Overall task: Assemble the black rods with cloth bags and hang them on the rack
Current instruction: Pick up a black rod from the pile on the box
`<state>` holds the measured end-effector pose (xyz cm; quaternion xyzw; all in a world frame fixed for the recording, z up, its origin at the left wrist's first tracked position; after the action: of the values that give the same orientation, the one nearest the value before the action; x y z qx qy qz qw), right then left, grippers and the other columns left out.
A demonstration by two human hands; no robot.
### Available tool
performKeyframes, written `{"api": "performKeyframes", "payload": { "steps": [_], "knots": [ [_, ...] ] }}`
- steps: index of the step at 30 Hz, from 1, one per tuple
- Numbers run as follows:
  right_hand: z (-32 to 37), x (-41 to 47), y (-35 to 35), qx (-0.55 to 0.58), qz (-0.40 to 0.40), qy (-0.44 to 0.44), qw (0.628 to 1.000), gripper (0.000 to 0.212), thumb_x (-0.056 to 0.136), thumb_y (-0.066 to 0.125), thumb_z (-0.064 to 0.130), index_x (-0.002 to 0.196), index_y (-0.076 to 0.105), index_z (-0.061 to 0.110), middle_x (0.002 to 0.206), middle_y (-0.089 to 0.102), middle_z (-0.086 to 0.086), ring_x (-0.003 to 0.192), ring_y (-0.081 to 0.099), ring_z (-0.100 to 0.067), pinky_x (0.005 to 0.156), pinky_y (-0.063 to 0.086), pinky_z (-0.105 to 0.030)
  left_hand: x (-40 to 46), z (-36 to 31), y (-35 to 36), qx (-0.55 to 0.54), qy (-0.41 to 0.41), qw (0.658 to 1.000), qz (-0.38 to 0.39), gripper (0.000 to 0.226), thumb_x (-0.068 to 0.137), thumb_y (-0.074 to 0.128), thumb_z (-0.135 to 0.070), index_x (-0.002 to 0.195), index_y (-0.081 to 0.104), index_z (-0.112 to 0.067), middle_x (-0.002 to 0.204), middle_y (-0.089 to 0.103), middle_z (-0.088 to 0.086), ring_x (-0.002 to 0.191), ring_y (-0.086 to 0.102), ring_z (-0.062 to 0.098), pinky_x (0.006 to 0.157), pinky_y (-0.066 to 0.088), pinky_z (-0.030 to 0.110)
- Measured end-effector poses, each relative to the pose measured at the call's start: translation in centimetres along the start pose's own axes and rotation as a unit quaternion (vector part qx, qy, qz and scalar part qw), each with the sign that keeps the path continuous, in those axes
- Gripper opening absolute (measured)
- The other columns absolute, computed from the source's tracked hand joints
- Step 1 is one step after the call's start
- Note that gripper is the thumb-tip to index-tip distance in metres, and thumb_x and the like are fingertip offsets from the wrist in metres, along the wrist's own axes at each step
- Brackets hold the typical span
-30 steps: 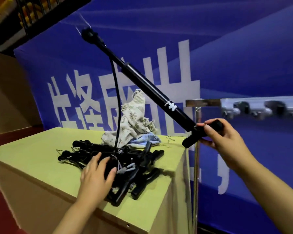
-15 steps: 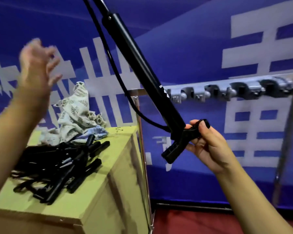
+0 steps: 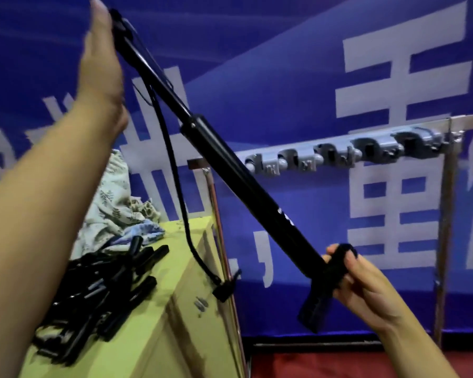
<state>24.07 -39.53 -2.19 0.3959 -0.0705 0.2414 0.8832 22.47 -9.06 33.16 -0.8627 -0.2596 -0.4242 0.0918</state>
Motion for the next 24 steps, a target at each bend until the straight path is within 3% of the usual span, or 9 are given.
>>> {"api": "performKeyframes", "payload": {
  "steps": [2,4,5,7,12,17,21,24],
  "knots": [
    [-0.4,0.0,-0.8,0.011,-0.038,-0.007,0.999,0.043,0.032,0.093,0.031,0.069,0.076,0.016,0.069,0.071,-0.008,0.061,0.070,-0.014,0.050,0.056,-0.028,-4.3,-0.3,0.0,-0.053,-0.020,0.998,0.035,0.053,0.092,0.036,-0.057,0.122,0.056,-0.019,0.109,0.060,-0.006,0.104,0.058,0.013,0.096,0.046,0.038],
    [-1.2,0.6,-1.5,0.039,-0.089,-0.003,0.995,0.045,0.034,0.092,0.041,0.068,0.076,0.016,0.066,0.070,-0.005,0.060,0.069,-0.013,0.055,0.058,-0.027,-4.7,0.8,-0.7,-0.028,-0.030,0.999,0.028,0.046,0.092,0.040,-0.055,0.112,0.057,-0.018,0.101,0.060,-0.003,0.099,0.061,0.016,0.095,0.051,0.040],
    [-1.7,1.3,-1.9,0.065,-0.121,-0.007,0.990,0.039,0.045,0.086,0.047,0.066,0.074,0.016,0.062,0.067,-0.003,0.057,0.068,-0.013,0.055,0.058,-0.028,-5.3,0.4,-0.5,-0.046,-0.027,0.998,0.037,0.042,0.092,0.040,-0.055,0.107,0.057,-0.020,0.101,0.060,-0.002,0.100,0.060,0.017,0.097,0.049,0.044],
    [-2.3,2.0,-2.4,0.141,-0.194,-0.030,0.970,0.033,0.065,0.070,0.049,0.064,0.067,0.016,0.054,0.060,0.001,0.049,0.063,-0.011,0.053,0.058,-0.029,-5.2,1.1,-0.2,-0.041,-0.034,0.998,0.014,0.042,0.093,0.037,-0.056,0.109,0.056,-0.023,0.111,0.061,-0.003,0.107,0.060,0.016,0.097,0.048,0.046],
    [-2.4,2.7,-1.1,0.193,-0.220,-0.044,0.955,0.036,0.089,0.050,0.046,0.070,0.053,0.016,0.050,0.056,0.003,0.048,0.058,-0.008,0.055,0.055,-0.025,-7.8,3.6,0.6,-0.076,-0.068,0.995,-0.003,0.047,0.093,0.038,-0.056,0.123,0.052,-0.023,0.125,0.058,0.000,0.110,0.061,0.014,0.091,0.052,0.044],
    [-2.3,2.8,-1.7,0.240,-0.218,-0.039,0.945,0.035,0.088,0.052,0.044,0.069,0.051,0.016,0.056,0.059,0.002,0.054,0.061,-0.009,0.065,0.056,-0.028,-9.9,5.4,3.8,-0.109,-0.097,0.989,0.035,0.050,0.092,0.039,-0.057,0.126,0.053,-0.024,0.128,0.058,-0.003,0.109,0.062,0.014,0.085,0.054,0.040],
    [-2.3,2.3,-1.8,0.258,-0.238,0.016,0.936,0.041,0.084,0.059,0.044,0.058,0.055,0.013,0.056,0.056,0.002,0.064,0.058,-0.013,0.053,0.057,-0.032,-12.5,6.1,6.4,-0.143,-0.119,0.980,0.075,0.064,0.087,0.042,-0.061,0.131,0.048,-0.016,0.134,0.053,0.007,0.113,0.061,0.026,0.088,0.054,0.046],
    [-2.1,1.5,-1.6,0.263,-0.254,0.049,0.929,0.050,0.084,0.060,0.043,0.046,0.050,0.012,0.049,0.051,0.002,0.066,0.055,-0.018,0.041,0.051,-0.029,-14.5,6.9,7.5,-0.165,-0.127,0.974,0.089,0.053,0.088,0.044,-0.056,0.117,0.049,-0.012,0.103,0.059,0.005,0.107,0.062,0.033,0.093,0.050,0.053]
  ]
}}
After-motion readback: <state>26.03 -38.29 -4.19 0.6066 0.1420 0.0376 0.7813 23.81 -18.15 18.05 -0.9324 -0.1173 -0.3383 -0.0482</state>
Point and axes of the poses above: each hand's wrist, its own x-axis towards the middle knuckle, its own y-axis out of the palm, z = x × y, the point moved 6 cm from there along x, towards the middle knuckle
